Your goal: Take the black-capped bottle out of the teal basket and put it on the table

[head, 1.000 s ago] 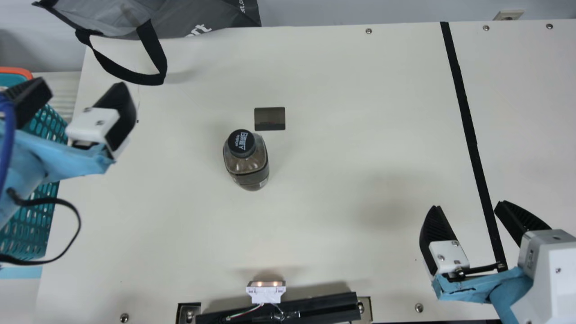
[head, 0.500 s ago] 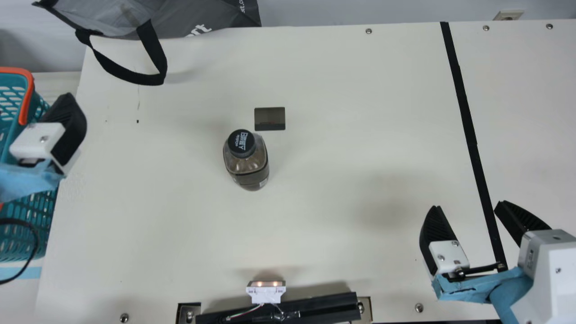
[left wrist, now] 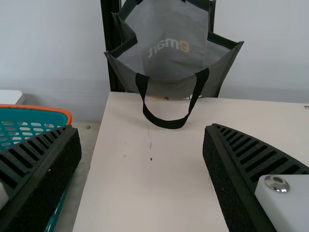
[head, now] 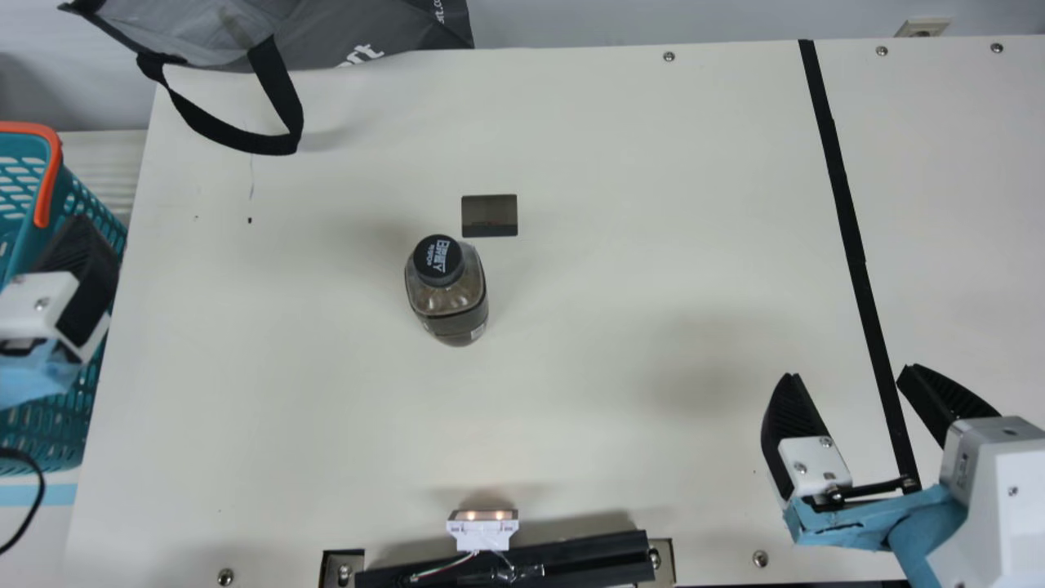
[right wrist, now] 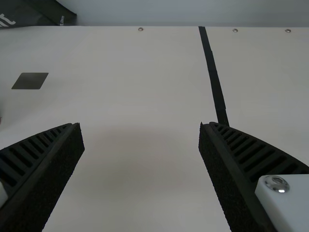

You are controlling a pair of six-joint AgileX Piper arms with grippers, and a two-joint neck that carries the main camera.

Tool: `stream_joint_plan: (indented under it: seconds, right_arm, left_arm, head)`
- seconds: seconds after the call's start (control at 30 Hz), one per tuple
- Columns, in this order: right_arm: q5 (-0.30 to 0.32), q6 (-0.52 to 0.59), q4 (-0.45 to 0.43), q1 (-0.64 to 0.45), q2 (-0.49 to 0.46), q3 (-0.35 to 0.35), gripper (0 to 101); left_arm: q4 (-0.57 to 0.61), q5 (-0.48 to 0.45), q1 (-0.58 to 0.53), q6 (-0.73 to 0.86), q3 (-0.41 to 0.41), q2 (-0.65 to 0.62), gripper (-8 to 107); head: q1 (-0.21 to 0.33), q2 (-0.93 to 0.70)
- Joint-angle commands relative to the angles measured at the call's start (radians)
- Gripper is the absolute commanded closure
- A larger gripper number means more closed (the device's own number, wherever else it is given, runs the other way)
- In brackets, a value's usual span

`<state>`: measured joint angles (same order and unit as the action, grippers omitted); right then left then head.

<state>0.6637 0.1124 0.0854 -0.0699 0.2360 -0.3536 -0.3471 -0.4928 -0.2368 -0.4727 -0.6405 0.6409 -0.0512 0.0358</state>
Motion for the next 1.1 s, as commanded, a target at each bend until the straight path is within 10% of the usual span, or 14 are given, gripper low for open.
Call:
stream_joint_plan:
  seconds: [0.0, 1.07]
  right_arm:
    - [0.0, 0.0, 0.0, 0.0, 0.0, 0.0, 10]
    - [0.0, 0.0, 0.001, 0.0, 0.0, 0.0, 10]
  left_arm:
    - [0.01, -0.001, 0.01, 0.012, 0.01, -0.013, -8]
    - [0.238, -0.141, 0.144, 0.256, 0.121, -0.279, -8]
  head:
    - [0.004, -0.008]
    - [0.004, -0.008]
